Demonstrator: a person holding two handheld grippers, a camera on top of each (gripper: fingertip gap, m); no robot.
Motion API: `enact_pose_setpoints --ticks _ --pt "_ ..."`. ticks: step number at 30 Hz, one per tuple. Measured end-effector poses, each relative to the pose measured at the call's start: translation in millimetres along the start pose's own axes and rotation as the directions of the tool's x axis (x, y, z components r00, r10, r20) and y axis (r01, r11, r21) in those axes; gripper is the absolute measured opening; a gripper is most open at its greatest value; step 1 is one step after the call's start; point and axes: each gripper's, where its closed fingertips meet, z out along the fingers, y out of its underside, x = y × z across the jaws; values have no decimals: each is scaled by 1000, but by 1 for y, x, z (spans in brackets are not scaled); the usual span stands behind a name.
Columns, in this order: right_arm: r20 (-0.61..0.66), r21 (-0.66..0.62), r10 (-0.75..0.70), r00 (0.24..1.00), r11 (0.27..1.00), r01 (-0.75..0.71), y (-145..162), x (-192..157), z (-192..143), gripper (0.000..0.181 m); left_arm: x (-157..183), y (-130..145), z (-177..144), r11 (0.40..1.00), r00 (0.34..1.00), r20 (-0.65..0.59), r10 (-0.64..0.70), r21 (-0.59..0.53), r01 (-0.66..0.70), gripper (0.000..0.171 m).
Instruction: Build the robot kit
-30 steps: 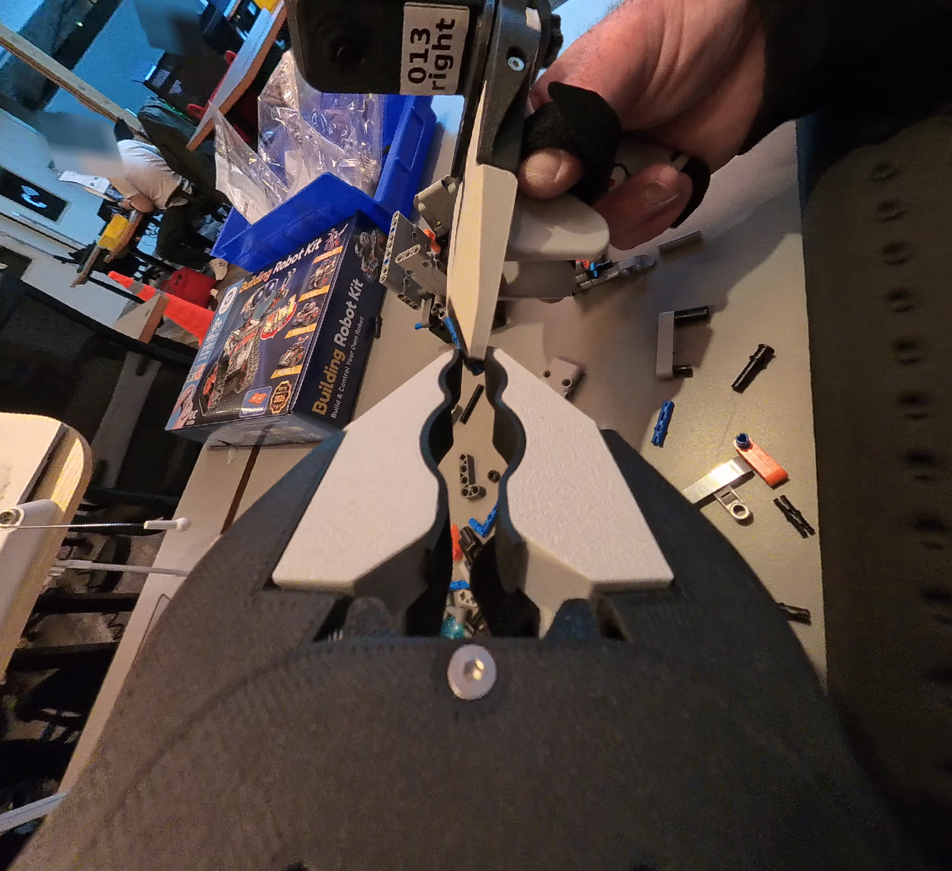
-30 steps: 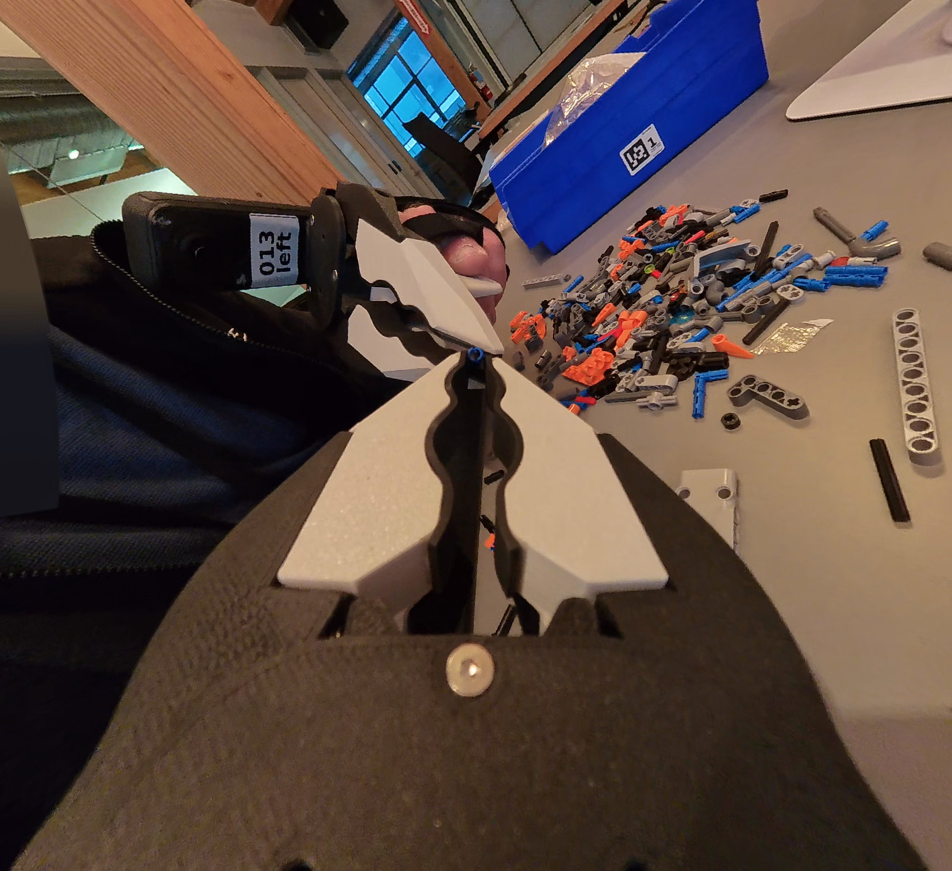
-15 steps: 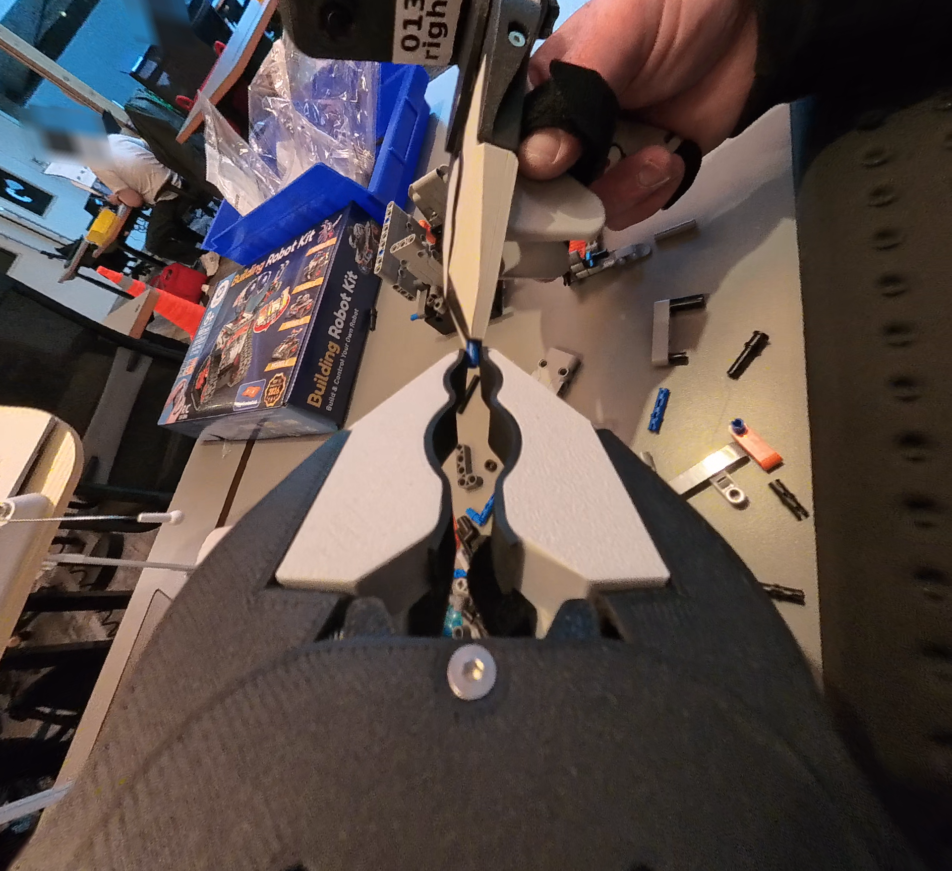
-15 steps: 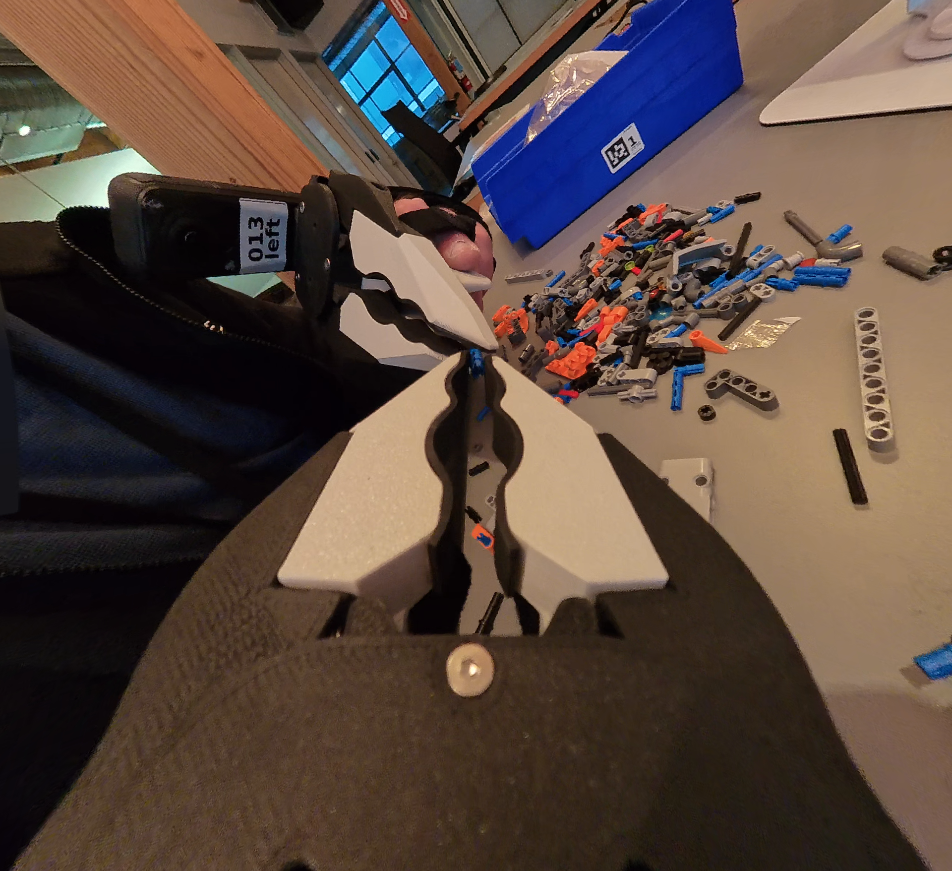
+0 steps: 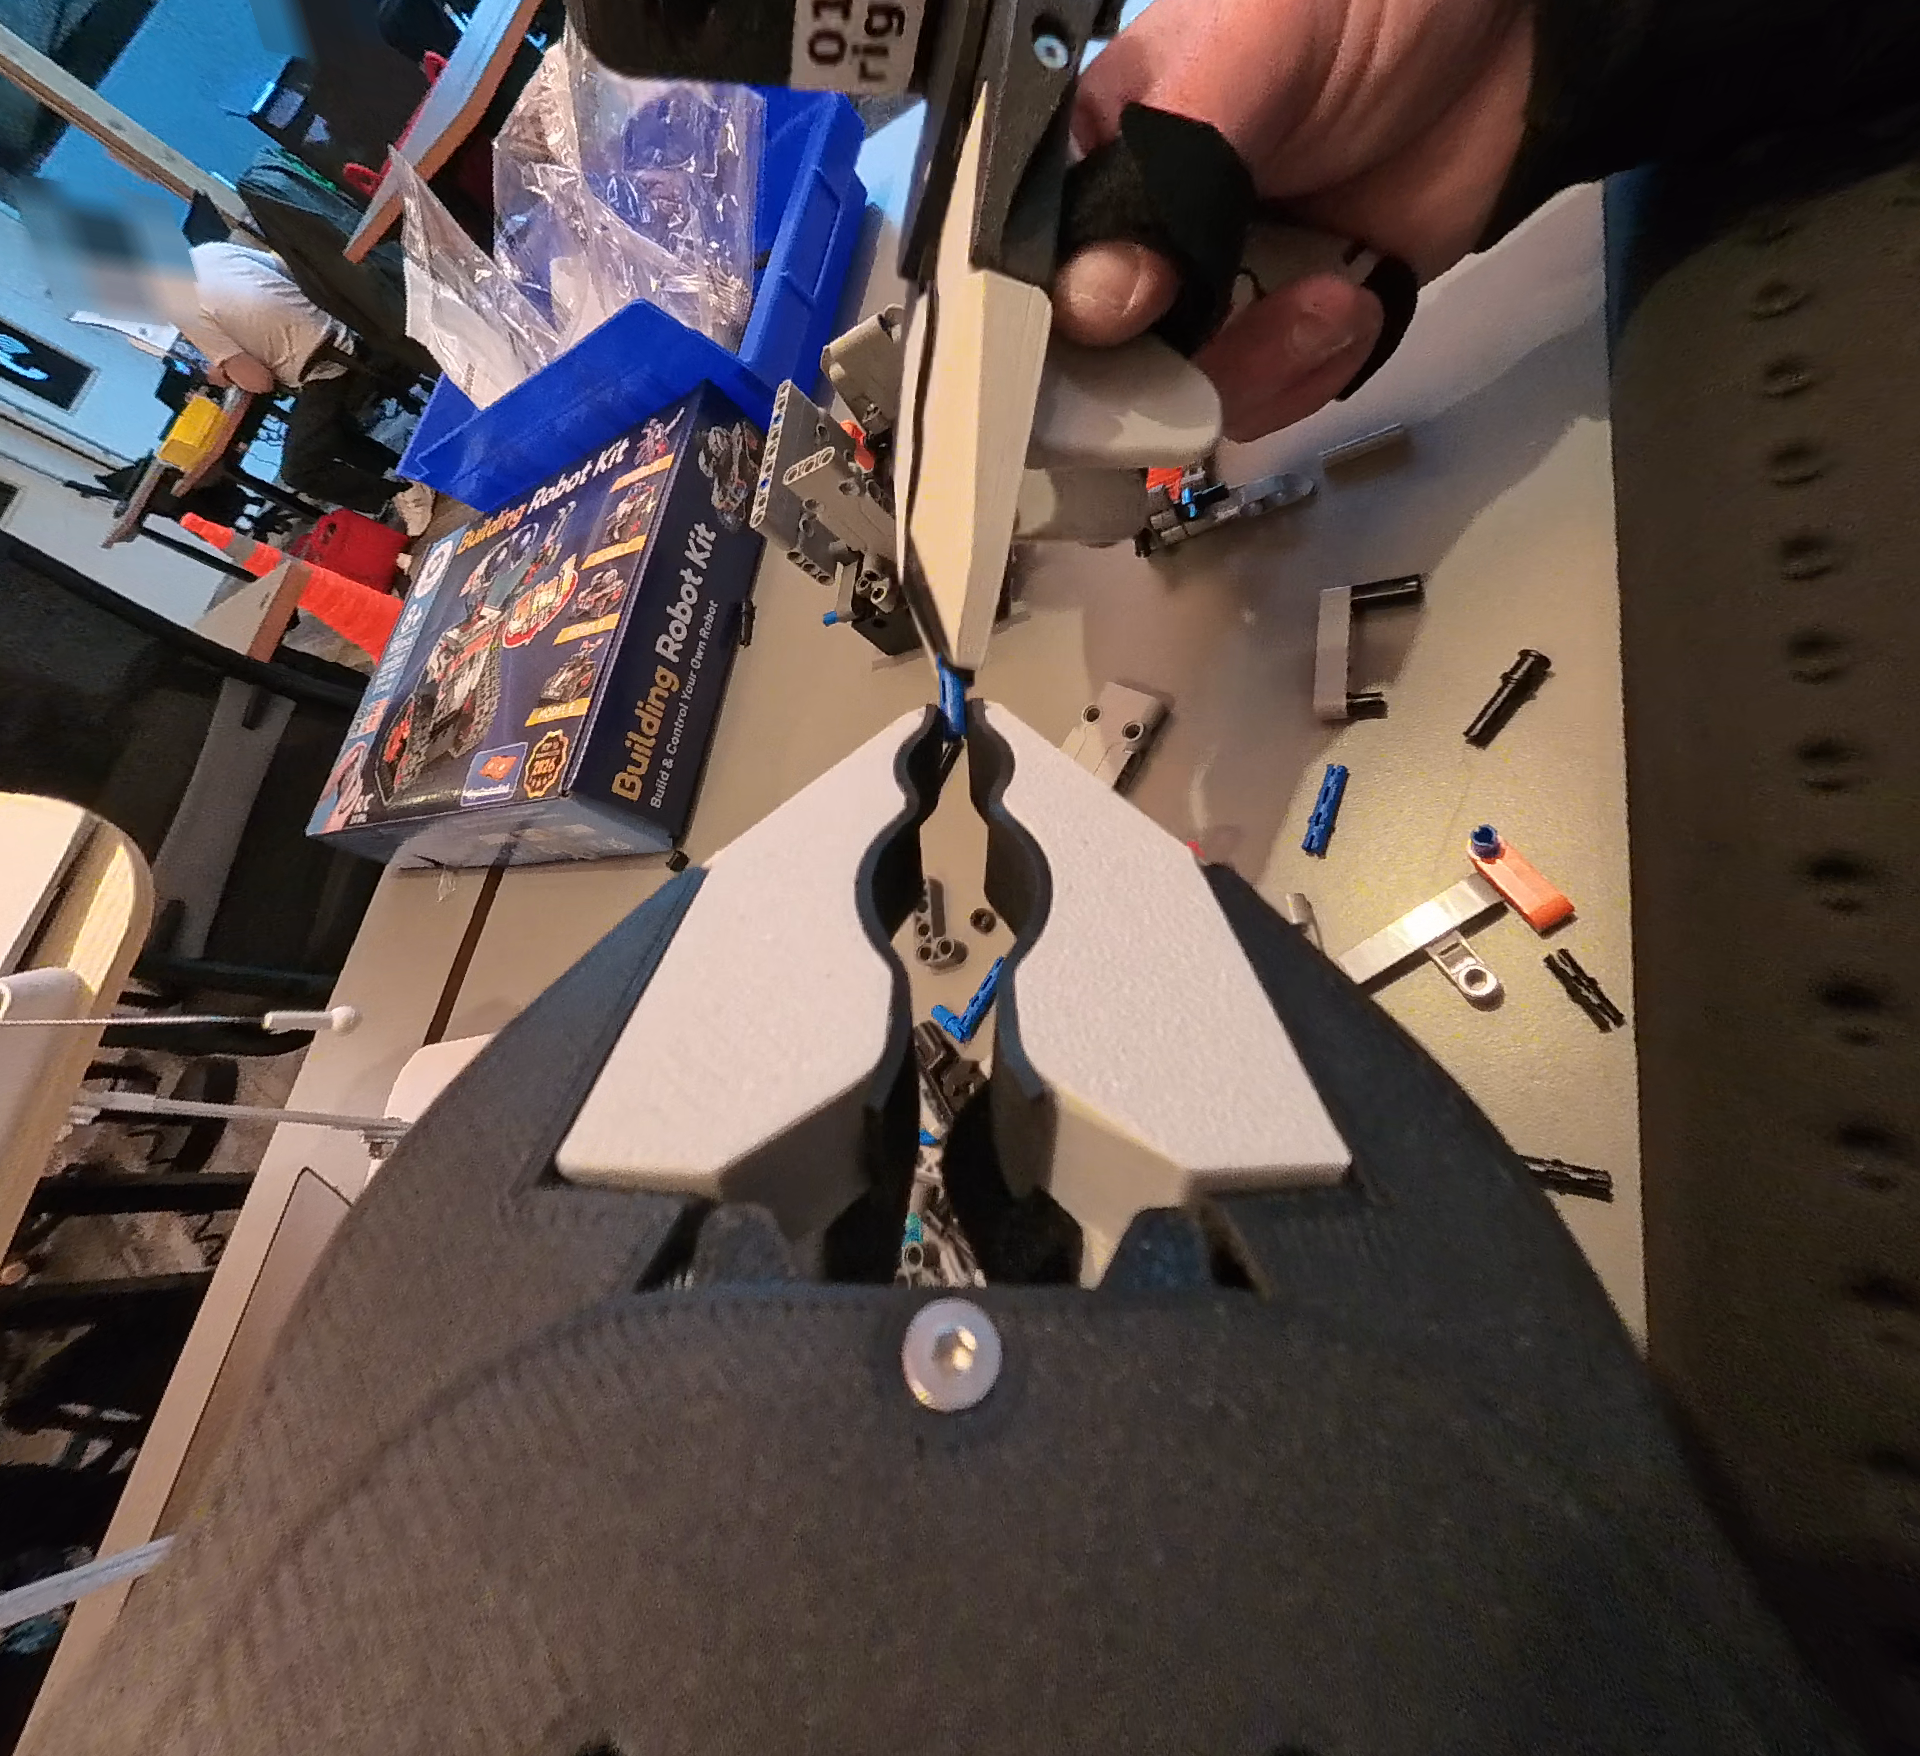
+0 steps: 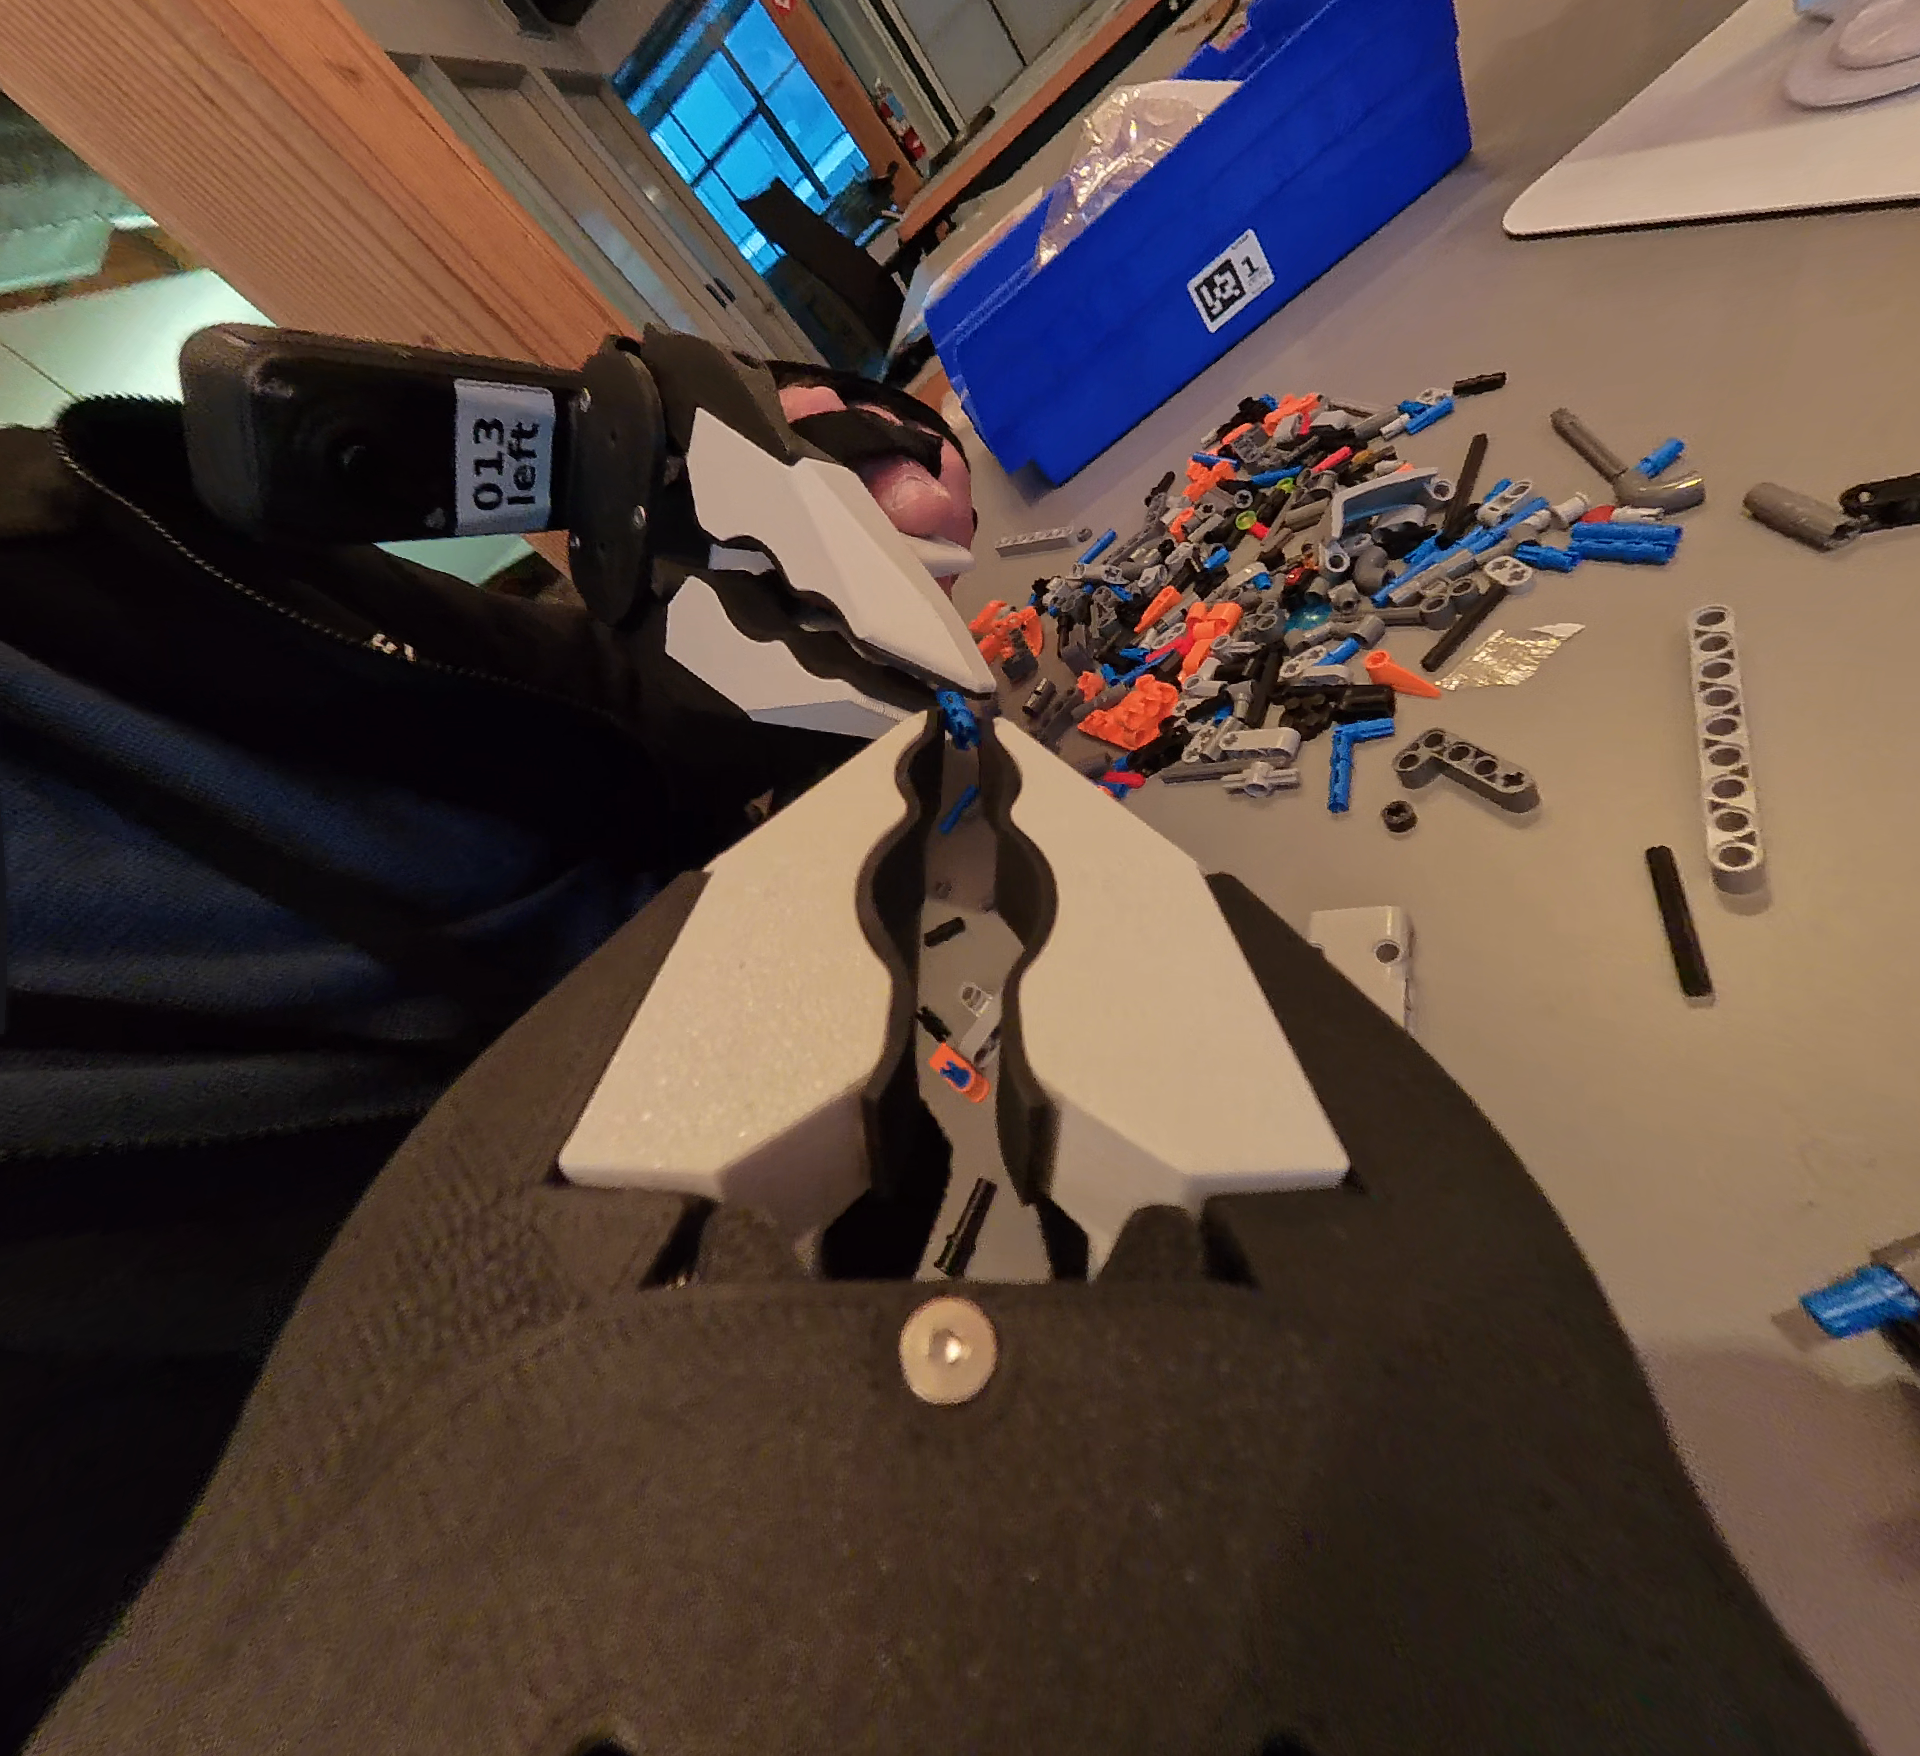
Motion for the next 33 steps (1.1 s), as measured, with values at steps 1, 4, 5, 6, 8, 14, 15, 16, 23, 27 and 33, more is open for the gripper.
enact_pose_setpoints --ticks 1,4,5,6,8,14,15,16,23,27,33 --pt "-3 -1 -5 1000 1000 5 0 0 0 3 0 1 1 1000 1000 -1 -3 -3 3 2" --pt "-15 0 -25 1000 1000 25 -1 0 -1 3 0 1 2 1000 1000 -3 -19 4 19 2" --pt "-30 -13 -36 999 999 36 0 2 -1 2 1 2 2 1000 999 -15 -30 0 30 3" --pt "-55 -27 -49 997 998 48 1 5 -2 2 4 6 3 998 997 -45 -56 -12 55 8" --pt "-135 -98 -110 985 990 97 8 15 -5 2 12 18 4 993 988 -115 -103 -61 97 14" --pt "-236 -346 -272 933 921 180 35 35 -4 3 54 63 9 940 896 -342 -285 -280 193 35" --pt "-242 -397 -304 922 898 191 41 39 -2 3 57 67 11 937 894 -346 -285 -298 183 35" --pt "-242 -443 -333 911 874 201 47 42 1 3 58 70 13 934 896 -340 -284 -309 179 34" --pt "-222 -556 -389 894 803 212 65 48 9 3 56 74 20 926 895 -324 -305 -322 199 18" --pt "-207 -547 -366 907 812 203 66 44 8 3 51 77 22 928 910 -302 -283 -325 180 5" --pt "-222 -539 -364 904 819 198 63 45 4 3 46 75 21 929 907 -300 -297 -310 201 9"
